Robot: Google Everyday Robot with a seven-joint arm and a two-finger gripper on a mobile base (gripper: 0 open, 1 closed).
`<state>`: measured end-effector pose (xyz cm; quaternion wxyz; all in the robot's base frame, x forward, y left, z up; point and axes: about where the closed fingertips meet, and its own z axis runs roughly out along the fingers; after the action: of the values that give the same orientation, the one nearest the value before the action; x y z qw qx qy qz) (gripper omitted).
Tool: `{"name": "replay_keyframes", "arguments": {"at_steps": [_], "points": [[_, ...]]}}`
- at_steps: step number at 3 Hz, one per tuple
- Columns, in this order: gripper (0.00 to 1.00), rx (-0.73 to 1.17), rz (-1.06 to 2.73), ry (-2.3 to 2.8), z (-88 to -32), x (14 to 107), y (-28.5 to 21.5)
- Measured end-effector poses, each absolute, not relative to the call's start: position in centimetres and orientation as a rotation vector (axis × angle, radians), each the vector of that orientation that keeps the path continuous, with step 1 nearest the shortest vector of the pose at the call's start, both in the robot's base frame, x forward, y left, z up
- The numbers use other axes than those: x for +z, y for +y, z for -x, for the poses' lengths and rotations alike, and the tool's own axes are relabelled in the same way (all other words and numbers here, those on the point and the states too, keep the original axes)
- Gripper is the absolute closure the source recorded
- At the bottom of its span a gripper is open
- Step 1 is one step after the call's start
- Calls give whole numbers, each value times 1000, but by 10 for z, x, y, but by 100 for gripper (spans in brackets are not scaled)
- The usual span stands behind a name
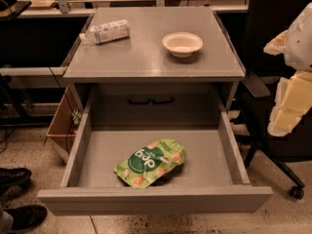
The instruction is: Pick green rice chip bag from top drawer and place on counter
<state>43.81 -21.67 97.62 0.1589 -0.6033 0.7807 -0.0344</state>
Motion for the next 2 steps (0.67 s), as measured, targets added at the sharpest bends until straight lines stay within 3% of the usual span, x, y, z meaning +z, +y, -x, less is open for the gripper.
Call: {"name": "replay_keyframes", "arguments": {"at_steps": [2], "points": [[0,-47,1749,2220,-442,950,-205]]}}
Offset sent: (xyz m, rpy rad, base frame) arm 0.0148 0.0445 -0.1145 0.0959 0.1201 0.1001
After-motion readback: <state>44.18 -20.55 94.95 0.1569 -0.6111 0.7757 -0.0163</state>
